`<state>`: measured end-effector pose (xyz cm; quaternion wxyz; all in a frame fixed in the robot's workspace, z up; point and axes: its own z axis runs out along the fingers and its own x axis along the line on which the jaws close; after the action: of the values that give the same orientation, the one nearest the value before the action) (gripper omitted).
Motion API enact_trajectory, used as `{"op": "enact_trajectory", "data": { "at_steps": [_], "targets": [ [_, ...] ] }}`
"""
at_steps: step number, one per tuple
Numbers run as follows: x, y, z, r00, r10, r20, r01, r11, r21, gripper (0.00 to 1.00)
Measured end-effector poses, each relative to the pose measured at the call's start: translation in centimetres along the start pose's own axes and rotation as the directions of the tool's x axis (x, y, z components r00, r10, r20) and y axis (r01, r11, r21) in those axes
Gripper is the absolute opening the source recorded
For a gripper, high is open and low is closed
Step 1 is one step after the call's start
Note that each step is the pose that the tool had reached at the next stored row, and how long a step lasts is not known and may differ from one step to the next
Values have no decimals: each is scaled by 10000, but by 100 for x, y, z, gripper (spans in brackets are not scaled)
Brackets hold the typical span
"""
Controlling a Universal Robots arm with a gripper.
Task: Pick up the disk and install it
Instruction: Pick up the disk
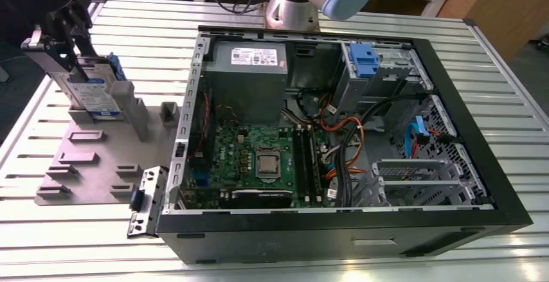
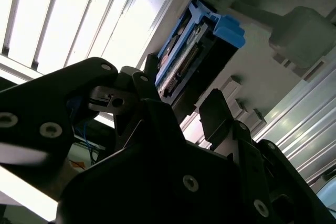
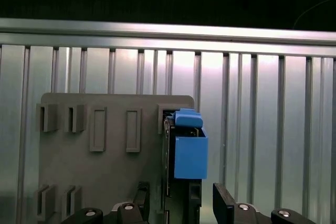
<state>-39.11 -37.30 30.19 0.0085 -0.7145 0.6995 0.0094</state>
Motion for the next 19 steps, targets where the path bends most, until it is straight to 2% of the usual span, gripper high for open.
{"op": "enact_trajectory", "data": {
  "at_steps": [5,6,7,8,19],
  "targets": [
    [0,0,-2,10000,1,-1,-1,10000,-1,57],
    [0,0,-2,10000,0,-1,0,10000,-2,51],
    [0,0,-2,10000,0,0,0,10000,-2,51],
    [0,0,-3,10000,0,-1,0,10000,-2,45],
    [0,17,-3,10000,46,-1,-46,10000,-1,45]
  ]
}}
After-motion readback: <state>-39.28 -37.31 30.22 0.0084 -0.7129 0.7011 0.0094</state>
